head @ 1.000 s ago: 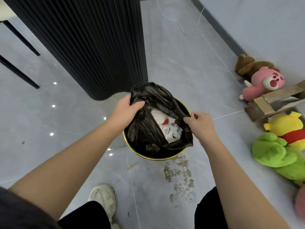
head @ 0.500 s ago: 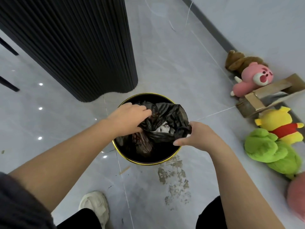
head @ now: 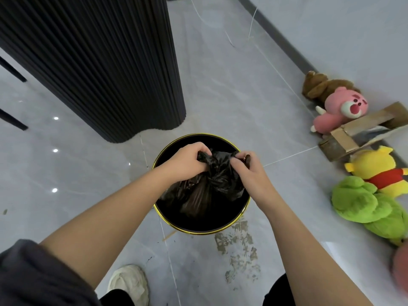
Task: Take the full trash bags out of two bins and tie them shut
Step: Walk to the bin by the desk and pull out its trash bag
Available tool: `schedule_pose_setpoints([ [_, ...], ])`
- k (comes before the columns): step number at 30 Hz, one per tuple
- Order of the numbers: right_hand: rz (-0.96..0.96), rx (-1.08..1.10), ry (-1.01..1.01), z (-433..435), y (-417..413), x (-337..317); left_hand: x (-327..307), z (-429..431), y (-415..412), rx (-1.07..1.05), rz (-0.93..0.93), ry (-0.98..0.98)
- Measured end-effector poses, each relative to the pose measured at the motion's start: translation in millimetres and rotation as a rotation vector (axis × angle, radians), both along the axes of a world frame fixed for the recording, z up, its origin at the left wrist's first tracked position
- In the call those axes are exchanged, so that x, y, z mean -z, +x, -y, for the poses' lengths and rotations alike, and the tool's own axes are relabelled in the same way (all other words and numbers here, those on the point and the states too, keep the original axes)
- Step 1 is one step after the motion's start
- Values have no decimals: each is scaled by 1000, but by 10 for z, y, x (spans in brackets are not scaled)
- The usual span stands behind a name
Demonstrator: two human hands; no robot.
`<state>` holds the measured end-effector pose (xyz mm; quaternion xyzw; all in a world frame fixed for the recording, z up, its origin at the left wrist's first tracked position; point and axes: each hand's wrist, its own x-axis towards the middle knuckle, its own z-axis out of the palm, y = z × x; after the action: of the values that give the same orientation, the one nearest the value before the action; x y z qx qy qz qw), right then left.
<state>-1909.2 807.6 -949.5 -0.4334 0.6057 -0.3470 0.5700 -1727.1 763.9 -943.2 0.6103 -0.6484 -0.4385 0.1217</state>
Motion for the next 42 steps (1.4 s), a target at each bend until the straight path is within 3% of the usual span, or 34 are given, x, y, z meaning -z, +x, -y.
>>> schedule_pose_setpoints([
  [3,-53,-213,-59,1,11,84,-71,98,-46,-20,37,-20],
  [7,-141,-377,-165,2,107,130,-299,303,-94,154,244,78],
  [13,70,-325,-111,20,280,109,-514,569,-219,155,29,503],
  [16,86,-281,-64,-2,378,129,-532,691,-281,190,39,532],
  [20,-72,-118,-62,-5,504,140,-492,784,-422,255,135,508],
  [25,-328,-44,-9,19,538,179,-364,817,-424,170,49,406],
  [32,-223,10,61,28,536,110,-338,700,-75,-68,-259,357],
  [33,-218,11,71,25,526,83,-318,655,41,-127,-219,238],
  [35,-198,3,80,18,508,46,-253,477,332,-247,31,-94],
  [37,-173,2,95,29,507,15,-172,210,631,-308,273,-195],
  [39,-163,0,112,46,520,-13,-82,-83,883,-331,313,76],
  [42,-147,12,116,70,547,-62,-12,-492,1005,-326,83,521],
])
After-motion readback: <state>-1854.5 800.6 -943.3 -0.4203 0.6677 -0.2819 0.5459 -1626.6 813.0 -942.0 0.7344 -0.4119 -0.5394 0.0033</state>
